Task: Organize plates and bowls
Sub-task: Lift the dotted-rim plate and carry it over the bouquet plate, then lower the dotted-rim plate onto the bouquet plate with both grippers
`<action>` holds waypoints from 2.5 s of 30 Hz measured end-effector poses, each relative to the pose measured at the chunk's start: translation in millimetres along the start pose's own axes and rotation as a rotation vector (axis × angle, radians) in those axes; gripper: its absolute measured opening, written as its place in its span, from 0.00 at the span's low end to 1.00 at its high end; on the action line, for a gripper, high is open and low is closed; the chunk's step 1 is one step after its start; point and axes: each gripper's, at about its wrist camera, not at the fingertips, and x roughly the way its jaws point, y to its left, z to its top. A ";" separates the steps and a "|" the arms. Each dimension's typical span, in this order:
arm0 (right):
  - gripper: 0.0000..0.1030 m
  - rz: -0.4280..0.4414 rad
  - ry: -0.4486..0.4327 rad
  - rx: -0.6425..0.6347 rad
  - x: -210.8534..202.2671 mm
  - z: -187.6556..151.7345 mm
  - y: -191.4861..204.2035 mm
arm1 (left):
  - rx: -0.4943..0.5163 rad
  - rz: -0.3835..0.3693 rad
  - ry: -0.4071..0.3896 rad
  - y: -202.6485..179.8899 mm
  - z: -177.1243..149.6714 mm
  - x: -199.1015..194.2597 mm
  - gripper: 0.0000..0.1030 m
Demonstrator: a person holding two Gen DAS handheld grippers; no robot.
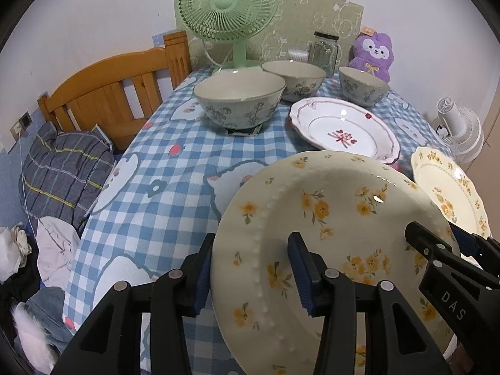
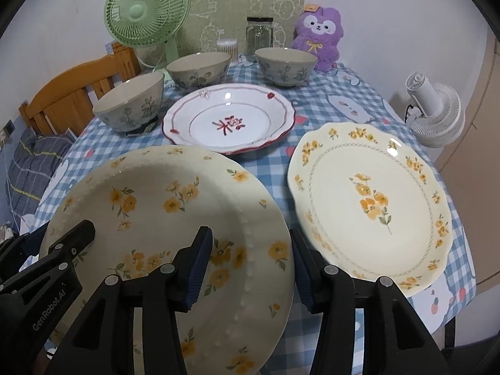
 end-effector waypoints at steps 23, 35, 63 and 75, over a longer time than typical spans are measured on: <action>0.51 -0.035 -0.047 0.057 -11.1 24.9 -50.5 | 0.022 -0.055 -0.043 -47.0 29.8 -0.9 0.42; 0.51 -0.100 -0.059 0.107 -7.4 24.5 -92.7 | 0.041 -0.120 -0.037 -88.3 35.2 11.7 0.40; 0.51 -0.198 -0.036 0.231 7.6 19.0 -178.8 | 0.202 -0.186 -0.025 -181.2 47.3 34.5 0.40; 0.51 -0.220 -0.021 0.265 18.3 18.9 -206.0 | 0.239 -0.203 0.002 -207.8 48.7 48.8 0.40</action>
